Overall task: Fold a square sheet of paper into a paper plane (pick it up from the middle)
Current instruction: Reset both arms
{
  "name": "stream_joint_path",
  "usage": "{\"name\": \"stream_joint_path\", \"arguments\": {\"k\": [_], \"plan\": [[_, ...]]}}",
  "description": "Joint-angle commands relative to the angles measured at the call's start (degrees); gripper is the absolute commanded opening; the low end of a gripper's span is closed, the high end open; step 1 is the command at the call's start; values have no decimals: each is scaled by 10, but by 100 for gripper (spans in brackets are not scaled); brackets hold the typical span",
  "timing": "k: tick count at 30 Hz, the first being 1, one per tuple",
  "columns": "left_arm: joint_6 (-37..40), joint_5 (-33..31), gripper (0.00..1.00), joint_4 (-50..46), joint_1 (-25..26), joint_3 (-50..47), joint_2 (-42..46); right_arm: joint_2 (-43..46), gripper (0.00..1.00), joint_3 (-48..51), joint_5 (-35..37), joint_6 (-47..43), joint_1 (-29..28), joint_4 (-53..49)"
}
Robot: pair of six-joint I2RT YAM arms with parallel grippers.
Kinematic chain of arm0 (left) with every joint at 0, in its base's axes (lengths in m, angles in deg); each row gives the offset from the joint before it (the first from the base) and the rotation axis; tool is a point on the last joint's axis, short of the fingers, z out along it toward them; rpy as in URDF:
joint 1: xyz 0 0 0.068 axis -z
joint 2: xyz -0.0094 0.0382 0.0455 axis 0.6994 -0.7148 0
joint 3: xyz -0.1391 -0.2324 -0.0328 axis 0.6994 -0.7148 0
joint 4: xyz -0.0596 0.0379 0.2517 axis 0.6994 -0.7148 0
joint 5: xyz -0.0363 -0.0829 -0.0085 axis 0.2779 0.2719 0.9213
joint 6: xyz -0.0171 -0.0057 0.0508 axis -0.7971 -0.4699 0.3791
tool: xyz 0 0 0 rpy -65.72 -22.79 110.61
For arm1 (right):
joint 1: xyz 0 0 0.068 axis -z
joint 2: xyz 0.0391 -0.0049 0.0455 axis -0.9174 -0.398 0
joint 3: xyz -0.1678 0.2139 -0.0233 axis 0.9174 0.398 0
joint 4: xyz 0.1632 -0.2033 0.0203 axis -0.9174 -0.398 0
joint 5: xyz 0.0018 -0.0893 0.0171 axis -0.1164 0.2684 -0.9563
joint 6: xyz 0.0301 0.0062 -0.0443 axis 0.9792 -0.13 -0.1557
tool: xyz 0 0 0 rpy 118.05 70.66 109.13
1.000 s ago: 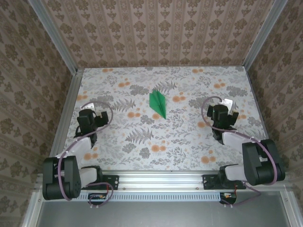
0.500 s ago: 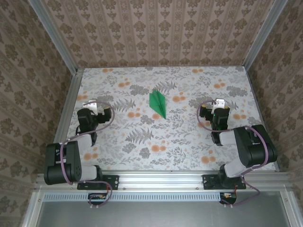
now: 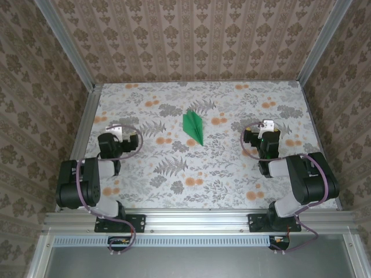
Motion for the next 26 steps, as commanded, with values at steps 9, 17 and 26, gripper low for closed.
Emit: {"name": "stream_joint_path", "arguments": {"k": [9, 17, 26], "plan": [[23, -58, 100, 7, 24, 25, -2, -4, 100, -12, -11, -1, 3, 12], [23, -58, 100, 5, 23, 27, -4, -5, 100, -12, -11, -1, 3, 11], [23, -59, 100, 4, 24, 28, -4, -4, 100, -11, -11, 0, 3, 12]]}}
